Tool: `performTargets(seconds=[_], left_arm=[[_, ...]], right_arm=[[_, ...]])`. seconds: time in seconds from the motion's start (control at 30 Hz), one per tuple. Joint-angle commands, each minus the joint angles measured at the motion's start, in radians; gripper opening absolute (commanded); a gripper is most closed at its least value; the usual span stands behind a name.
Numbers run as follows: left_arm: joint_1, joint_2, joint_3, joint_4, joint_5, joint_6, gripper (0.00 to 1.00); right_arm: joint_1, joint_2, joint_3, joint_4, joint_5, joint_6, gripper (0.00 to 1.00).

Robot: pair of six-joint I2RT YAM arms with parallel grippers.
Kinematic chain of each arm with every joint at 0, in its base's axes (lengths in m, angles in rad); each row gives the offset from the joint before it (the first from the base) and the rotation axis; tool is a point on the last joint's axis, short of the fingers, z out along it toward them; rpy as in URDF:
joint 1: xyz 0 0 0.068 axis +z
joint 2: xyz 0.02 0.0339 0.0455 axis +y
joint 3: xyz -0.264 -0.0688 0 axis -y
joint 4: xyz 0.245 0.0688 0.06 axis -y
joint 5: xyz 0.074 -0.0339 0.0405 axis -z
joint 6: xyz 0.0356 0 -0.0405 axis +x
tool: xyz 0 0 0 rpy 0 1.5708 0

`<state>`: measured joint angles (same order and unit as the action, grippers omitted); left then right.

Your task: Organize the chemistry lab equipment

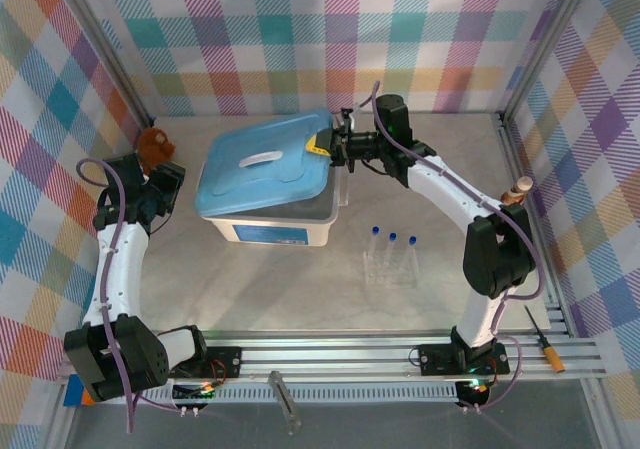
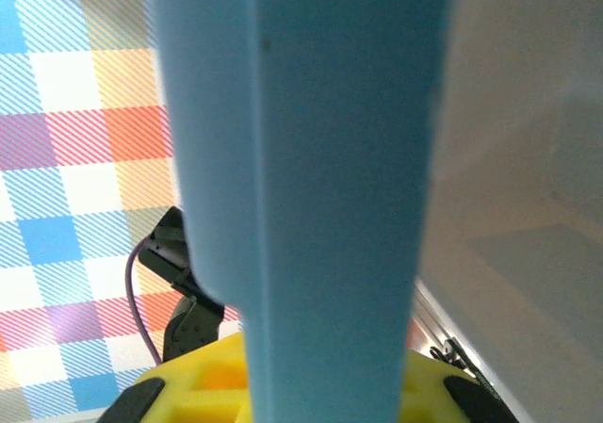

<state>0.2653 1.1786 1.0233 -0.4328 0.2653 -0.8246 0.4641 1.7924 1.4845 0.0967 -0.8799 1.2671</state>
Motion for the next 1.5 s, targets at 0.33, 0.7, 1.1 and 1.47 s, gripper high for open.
performTargets(seconds=[0.33, 0.7, 1.1, 1.47], left_arm=[[0.018, 0.008, -0.012, 0.038, 0.005, -0.01, 0.53], [0.016, 0.016, -0.02, 0.099, 0.095, -0.007, 0.53], [-0.029, -0.022, 0.02, 0.093, 0.095, 0.026, 0.53], [-0.177, 0.022, 0.084, 0.126, 0.064, 0.034, 0.53]], right_arm=[[0.001, -0.009, -0.021, 0.03, -0.016, -0.037, 0.0], [-0.007, 0.011, -0.024, -0.033, -0.009, -0.08, 0.0], [-0.028, -0.003, -0.062, -0.048, -0.014, -0.092, 0.0], [-0.039, -0.01, -0.115, -0.043, -0.014, -0.093, 0.02]])
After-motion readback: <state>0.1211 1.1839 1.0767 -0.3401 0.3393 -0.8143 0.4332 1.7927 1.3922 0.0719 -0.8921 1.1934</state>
